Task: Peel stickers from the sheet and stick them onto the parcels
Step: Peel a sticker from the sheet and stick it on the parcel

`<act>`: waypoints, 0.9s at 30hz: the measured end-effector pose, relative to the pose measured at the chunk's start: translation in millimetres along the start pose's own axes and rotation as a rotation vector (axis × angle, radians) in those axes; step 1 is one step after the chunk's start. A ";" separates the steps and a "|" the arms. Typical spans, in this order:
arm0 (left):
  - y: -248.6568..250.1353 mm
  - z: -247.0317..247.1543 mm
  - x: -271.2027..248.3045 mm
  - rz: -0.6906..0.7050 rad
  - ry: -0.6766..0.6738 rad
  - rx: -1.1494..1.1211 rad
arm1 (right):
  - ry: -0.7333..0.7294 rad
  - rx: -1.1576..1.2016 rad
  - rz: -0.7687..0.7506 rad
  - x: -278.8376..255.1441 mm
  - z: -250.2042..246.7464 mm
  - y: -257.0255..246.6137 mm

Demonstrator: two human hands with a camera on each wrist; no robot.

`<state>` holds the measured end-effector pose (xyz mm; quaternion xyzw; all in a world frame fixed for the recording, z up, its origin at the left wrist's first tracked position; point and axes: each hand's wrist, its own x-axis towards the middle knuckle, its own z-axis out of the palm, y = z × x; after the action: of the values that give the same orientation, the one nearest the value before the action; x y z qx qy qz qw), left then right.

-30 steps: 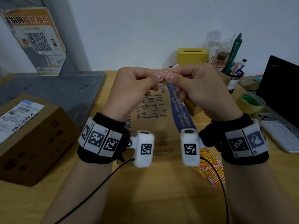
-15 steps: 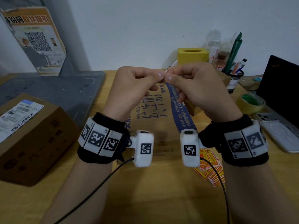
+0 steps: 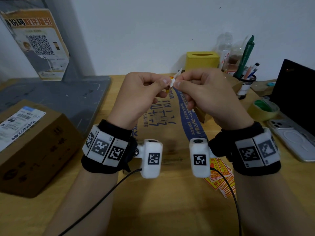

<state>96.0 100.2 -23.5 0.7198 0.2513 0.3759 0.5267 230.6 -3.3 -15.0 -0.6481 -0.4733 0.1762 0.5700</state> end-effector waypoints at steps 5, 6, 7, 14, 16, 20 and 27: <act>-0.6 0.9 0.0 -0.001 0.008 0.025 | 0.003 0.008 0.010 1.0 1.2 1.5; -0.4 1.0 0.0 -0.002 0.008 0.029 | 0.003 0.010 0.008 1.1 1.2 1.1; -0.2 1.1 -0.1 -0.003 0.008 0.032 | 0.002 0.008 0.004 1.3 1.1 0.8; -0.5 1.9 -0.3 -0.020 -0.002 0.040 | 0.008 -0.032 -0.013 1.6 -1.5 1.8; -0.3 1.1 -0.1 -0.021 -0.002 0.030 | 0.012 -0.033 -0.014 1.8 -2.3 2.7; 0.2 0.2 -0.4 -0.025 -0.010 0.027 | 0.022 -0.044 -0.016 1.9 -3.9 2.9; 1.6 1.2 -0.7 -0.038 -0.023 -0.017 | 0.024 -0.058 -0.006 1.6 -5.5 1.8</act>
<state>96.5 98.5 -22.3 0.7146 0.2555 0.3599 0.5427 236.3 -5.0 -14.5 -0.6650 -0.4733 0.1529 0.5571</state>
